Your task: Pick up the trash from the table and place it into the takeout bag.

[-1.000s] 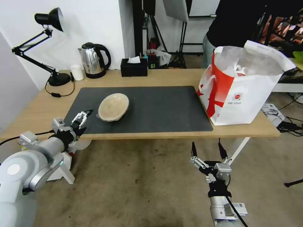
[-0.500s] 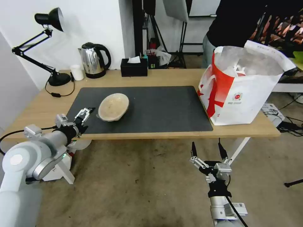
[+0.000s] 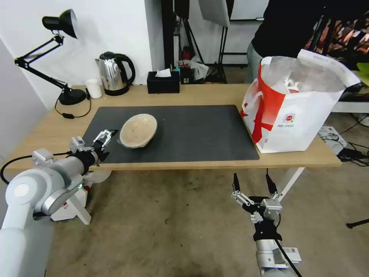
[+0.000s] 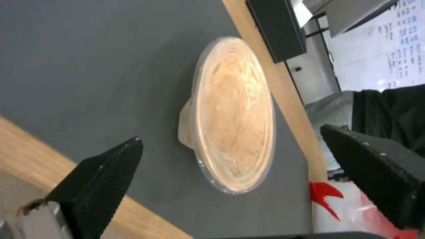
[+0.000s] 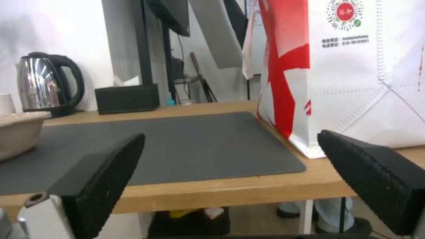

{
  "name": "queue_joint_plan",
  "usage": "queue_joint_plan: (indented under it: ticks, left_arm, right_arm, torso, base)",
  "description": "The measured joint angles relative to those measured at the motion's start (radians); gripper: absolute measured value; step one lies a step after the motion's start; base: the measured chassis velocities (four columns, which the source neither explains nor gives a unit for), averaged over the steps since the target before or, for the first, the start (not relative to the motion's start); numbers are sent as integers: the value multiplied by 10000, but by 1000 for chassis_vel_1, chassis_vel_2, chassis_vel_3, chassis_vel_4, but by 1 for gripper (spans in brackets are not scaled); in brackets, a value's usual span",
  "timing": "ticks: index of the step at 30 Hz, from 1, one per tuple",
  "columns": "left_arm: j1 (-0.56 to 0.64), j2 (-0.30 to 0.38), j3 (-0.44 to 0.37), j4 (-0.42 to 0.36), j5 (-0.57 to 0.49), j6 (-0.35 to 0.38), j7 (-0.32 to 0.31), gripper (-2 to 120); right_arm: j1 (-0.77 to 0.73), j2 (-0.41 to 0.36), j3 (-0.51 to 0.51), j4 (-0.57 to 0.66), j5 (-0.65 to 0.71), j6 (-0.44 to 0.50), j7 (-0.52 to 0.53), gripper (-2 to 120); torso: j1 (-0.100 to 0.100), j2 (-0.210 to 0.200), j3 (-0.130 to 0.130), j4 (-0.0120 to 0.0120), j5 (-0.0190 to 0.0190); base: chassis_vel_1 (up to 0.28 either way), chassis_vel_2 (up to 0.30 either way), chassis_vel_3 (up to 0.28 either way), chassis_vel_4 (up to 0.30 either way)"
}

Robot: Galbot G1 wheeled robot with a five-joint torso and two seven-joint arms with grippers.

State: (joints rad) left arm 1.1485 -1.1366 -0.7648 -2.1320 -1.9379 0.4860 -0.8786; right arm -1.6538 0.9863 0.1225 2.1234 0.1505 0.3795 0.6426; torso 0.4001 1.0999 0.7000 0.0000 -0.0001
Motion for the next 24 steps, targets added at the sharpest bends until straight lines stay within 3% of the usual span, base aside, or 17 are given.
queue_joint_plan:
  ticks: [24]
  left_arm:
    - [-1031, 204, 708, 1329, -108, -77, -201, 100]
  right_arm:
    - [0, 0, 0, 0, 0, 0, 0, 100]
  torso:
    - [0, 0, 0, 0, 0]
  base:
    - [0, 0, 0, 0]
